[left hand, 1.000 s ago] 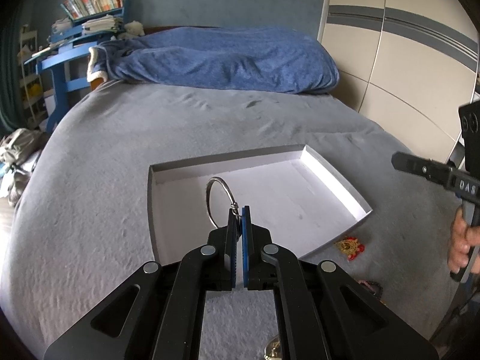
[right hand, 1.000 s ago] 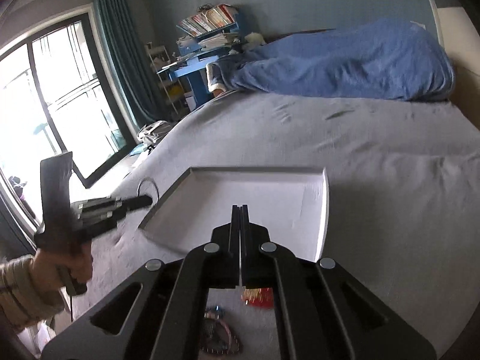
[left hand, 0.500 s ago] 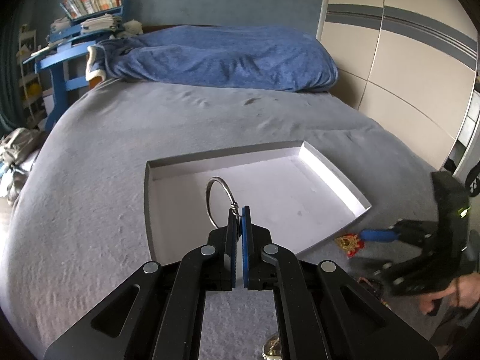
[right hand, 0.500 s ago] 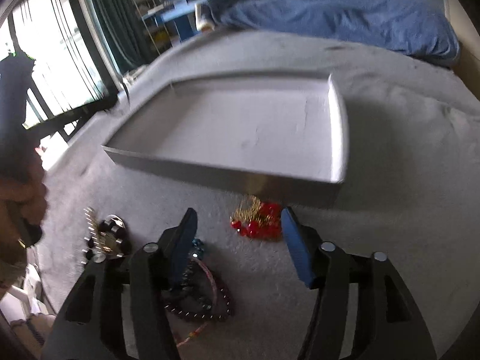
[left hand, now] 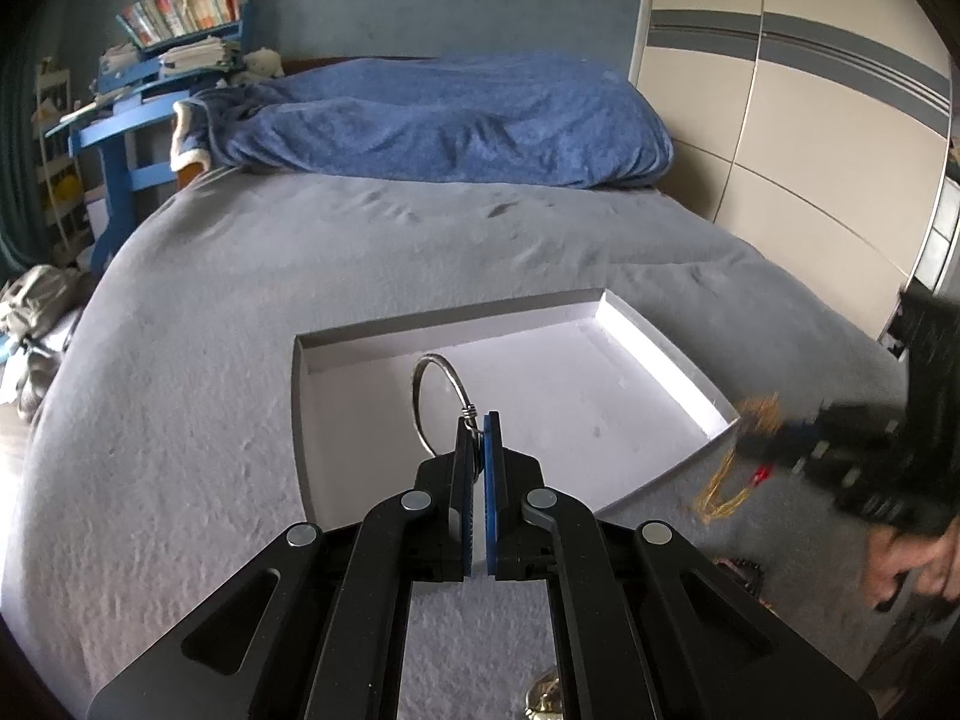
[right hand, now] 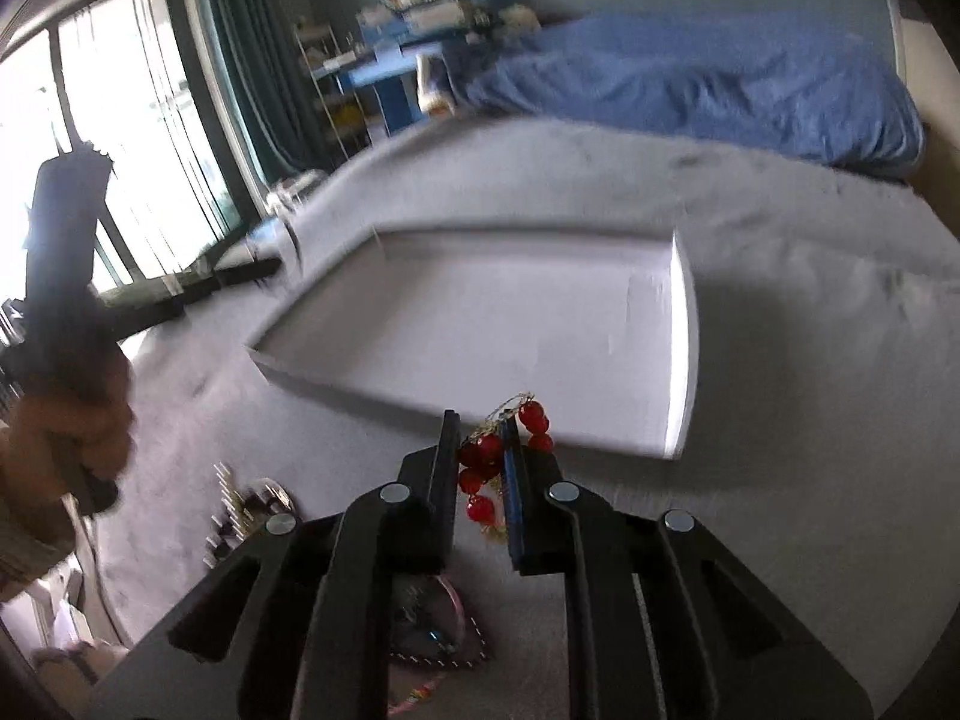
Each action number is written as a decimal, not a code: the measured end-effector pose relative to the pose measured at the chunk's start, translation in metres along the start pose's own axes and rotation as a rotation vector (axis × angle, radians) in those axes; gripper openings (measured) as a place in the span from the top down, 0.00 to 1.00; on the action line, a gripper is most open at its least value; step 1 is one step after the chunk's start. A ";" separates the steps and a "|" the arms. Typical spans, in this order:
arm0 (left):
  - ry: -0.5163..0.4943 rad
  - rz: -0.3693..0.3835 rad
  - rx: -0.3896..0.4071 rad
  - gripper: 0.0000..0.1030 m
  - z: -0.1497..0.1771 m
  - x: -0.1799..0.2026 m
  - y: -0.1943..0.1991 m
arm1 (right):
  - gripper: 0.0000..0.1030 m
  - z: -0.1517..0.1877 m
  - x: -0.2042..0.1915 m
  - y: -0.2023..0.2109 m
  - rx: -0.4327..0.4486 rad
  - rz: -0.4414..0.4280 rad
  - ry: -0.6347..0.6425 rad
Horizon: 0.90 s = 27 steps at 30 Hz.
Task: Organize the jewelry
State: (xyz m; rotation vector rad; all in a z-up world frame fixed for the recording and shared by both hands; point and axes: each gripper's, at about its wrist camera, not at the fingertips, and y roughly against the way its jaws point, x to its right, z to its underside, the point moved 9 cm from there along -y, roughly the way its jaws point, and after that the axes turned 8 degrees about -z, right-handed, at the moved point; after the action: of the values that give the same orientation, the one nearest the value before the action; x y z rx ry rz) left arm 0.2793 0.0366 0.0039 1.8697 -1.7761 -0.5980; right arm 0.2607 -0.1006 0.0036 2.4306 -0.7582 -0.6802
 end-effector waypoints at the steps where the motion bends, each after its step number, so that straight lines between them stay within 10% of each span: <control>1: 0.001 0.000 0.000 0.97 -0.001 0.000 0.000 | 0.88 -0.009 0.000 0.004 0.016 -0.009 -0.003; 9: 0.000 0.005 0.003 0.97 -0.006 0.002 -0.003 | 0.88 -0.067 0.013 0.009 0.080 -0.075 -0.058; 27: -0.058 -0.040 -0.167 0.96 0.028 0.002 -0.059 | 0.85 -0.010 0.056 -0.070 -0.170 0.087 -0.051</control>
State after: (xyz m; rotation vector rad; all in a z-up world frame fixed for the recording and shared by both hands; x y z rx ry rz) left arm 0.3081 0.0347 -0.0548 1.7940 -1.6729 -0.7973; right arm 0.3335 -0.0822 -0.0469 2.2216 -0.7877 -0.7440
